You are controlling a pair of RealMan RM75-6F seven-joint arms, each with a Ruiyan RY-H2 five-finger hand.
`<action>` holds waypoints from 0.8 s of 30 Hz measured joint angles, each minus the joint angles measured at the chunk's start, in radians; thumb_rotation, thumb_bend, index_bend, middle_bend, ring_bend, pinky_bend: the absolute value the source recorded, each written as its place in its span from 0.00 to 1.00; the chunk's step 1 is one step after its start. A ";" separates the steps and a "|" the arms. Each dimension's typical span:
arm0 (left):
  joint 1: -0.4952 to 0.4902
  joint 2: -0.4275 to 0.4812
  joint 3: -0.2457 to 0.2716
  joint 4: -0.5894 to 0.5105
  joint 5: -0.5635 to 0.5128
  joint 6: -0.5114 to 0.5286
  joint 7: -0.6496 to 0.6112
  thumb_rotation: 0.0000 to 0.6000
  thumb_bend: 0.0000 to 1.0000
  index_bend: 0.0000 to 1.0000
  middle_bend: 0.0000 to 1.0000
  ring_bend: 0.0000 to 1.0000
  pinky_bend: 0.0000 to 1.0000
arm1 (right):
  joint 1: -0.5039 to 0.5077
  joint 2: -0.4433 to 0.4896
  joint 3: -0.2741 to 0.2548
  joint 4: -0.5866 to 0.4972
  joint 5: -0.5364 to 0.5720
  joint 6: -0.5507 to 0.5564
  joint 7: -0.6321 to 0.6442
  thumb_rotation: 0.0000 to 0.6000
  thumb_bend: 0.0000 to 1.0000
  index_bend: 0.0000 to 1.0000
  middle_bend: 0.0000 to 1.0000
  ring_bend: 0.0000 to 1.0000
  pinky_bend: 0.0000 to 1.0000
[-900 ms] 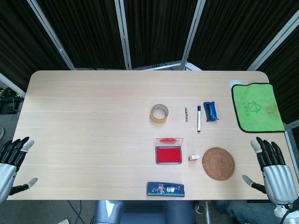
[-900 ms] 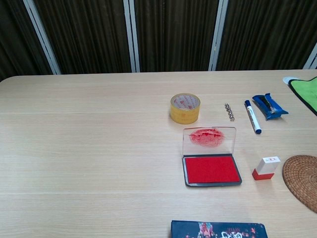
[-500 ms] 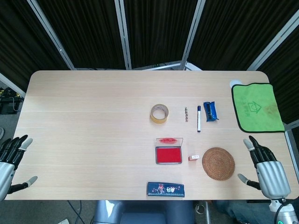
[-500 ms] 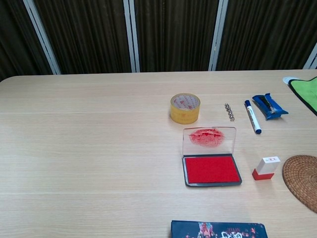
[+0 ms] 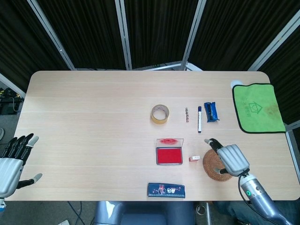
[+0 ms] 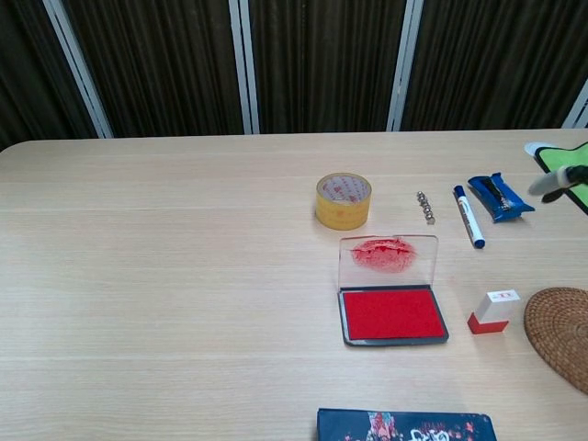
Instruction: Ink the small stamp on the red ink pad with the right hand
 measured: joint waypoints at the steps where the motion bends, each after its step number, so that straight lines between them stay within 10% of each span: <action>1: -0.001 -0.003 -0.002 -0.002 -0.006 -0.003 0.006 1.00 0.00 0.00 0.00 0.00 0.00 | 0.015 -0.013 0.003 0.006 0.016 -0.018 -0.019 1.00 0.00 0.26 0.26 0.80 1.00; 24: -0.019 -0.022 -0.014 -0.014 -0.083 -0.042 0.072 1.00 0.00 0.00 0.00 0.00 0.00 | 0.115 -0.255 -0.022 0.180 0.084 -0.070 -0.177 1.00 0.18 0.34 0.35 0.81 1.00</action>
